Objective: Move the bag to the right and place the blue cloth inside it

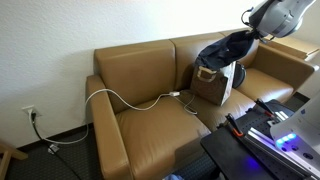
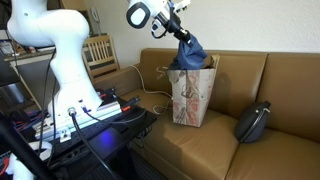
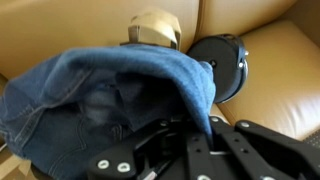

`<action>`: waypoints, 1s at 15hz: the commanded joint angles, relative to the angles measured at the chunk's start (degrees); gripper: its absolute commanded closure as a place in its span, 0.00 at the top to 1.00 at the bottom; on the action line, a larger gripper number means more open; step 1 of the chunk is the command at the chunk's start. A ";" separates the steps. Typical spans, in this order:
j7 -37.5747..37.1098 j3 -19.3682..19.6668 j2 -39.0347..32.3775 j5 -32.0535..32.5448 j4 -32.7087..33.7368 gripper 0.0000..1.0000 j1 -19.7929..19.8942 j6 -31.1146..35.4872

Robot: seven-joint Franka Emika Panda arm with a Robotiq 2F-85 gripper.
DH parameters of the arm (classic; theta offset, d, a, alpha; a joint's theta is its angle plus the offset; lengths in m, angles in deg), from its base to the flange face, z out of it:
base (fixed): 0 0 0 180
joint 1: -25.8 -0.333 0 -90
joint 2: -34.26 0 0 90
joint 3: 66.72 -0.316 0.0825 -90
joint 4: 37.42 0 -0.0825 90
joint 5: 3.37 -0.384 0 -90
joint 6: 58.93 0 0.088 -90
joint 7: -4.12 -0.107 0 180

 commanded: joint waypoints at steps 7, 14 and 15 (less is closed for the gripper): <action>5.77 -31.58 2.39 9.78 -1.75 0.01 24.15 -13.23; 8.63 -22.72 3.24 -5.35 4.18 0.01 8.24 -15.40; 9.51 -22.14 2.71 -8.51 4.94 0.01 6.97 -15.15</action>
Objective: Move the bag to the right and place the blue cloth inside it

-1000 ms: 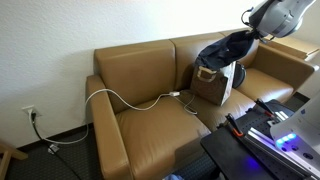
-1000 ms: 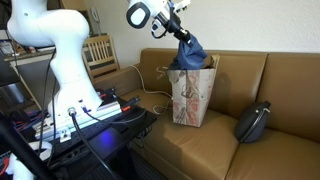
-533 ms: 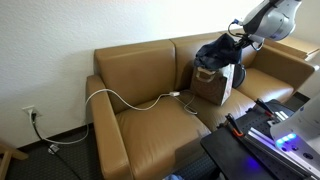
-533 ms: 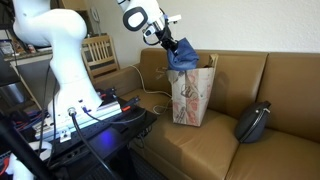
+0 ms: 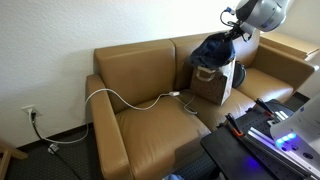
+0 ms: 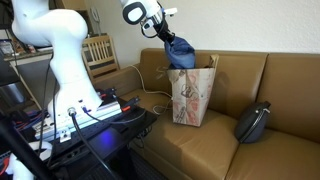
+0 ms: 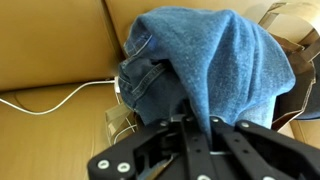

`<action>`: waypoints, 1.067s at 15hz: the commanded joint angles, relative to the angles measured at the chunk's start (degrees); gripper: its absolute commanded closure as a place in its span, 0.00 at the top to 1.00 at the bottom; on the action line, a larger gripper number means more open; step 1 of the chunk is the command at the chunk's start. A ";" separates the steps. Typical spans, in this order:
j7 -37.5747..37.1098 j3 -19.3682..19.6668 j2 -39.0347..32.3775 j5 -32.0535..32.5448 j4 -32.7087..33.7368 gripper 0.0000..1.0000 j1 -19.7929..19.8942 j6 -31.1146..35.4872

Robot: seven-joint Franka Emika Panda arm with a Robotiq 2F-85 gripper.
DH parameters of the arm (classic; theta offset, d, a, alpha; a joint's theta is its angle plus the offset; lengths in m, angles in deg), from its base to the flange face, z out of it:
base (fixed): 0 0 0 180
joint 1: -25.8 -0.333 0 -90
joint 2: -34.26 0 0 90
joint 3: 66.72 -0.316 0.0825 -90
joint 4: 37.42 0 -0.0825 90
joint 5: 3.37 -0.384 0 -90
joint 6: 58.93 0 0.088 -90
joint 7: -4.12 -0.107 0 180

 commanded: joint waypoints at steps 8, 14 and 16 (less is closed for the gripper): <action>13.12 7.48 -5.79 -35.59 9.64 0.01 -8.22 -9.21; 18.57 5.71 -23.91 -53.78 15.39 0.01 -2.00 -27.62; 18.97 2.11 -30.88 -57.61 18.06 0.01 1.13 -27.32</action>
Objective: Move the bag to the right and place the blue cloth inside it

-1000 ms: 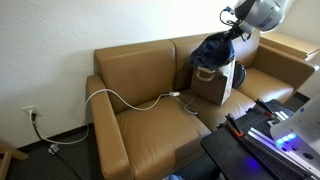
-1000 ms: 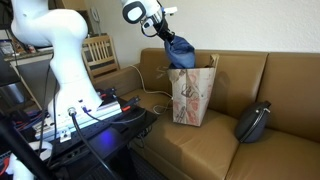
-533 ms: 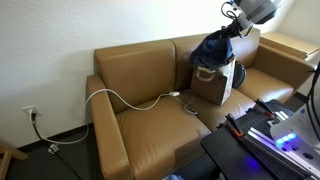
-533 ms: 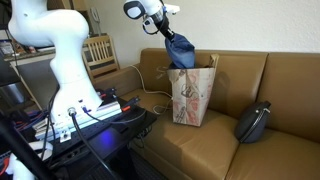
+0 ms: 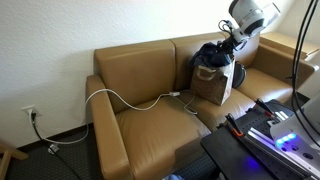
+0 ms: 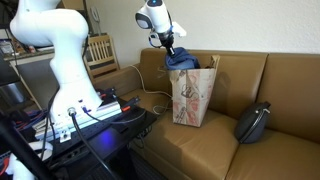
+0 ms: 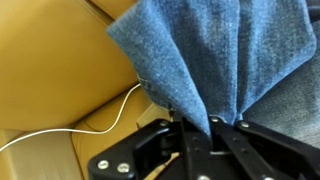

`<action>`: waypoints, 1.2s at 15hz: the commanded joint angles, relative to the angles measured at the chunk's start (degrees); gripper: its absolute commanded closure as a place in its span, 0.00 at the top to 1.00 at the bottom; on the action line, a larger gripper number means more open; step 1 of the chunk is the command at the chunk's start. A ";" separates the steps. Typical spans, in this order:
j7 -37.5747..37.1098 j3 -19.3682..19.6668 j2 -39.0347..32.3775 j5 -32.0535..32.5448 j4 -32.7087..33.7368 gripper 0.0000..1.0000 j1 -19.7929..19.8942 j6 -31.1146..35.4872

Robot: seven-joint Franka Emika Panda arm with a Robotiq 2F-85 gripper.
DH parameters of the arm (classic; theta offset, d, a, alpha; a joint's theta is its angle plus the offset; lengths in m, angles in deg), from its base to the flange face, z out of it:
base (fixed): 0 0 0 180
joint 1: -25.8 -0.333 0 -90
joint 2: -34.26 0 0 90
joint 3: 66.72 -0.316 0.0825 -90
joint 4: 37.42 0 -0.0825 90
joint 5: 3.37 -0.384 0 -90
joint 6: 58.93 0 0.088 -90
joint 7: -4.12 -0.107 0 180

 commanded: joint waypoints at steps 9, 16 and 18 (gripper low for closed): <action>-13.46 -6.80 -14.07 4.66 4.75 0.01 8.63 12.06; -24.93 -5.88 -32.82 5.35 11.90 0.01 12.52 2.83; -24.01 -5.54 -37.41 4.25 13.51 0.01 12.97 -4.32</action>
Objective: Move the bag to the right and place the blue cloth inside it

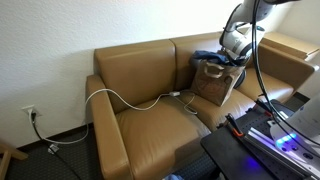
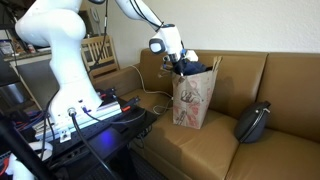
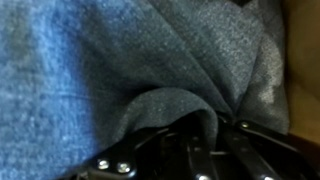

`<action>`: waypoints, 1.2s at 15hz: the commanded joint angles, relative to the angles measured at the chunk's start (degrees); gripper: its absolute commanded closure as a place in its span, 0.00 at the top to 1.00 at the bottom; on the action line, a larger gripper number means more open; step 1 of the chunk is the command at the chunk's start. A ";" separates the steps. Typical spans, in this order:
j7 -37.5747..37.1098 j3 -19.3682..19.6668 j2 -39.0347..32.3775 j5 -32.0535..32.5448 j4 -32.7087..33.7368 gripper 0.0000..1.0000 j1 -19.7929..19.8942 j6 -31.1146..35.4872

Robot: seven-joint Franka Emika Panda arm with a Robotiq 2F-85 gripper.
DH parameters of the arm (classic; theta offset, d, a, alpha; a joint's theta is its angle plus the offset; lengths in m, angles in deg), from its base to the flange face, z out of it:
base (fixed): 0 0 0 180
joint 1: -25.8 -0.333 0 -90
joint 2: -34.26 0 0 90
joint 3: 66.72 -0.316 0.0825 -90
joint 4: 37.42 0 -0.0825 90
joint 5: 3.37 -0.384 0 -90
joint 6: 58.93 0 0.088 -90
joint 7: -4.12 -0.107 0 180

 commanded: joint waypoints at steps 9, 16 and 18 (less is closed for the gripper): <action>0.16 15.75 -1.88 1.07 -6.25 0.78 -21.68 -1.99; 0.56 40.37 -6.15 3.71 -19.30 1.00 -49.75 -2.11; 2.54 42.11 0.97 3.68 -17.74 1.00 -53.38 2.32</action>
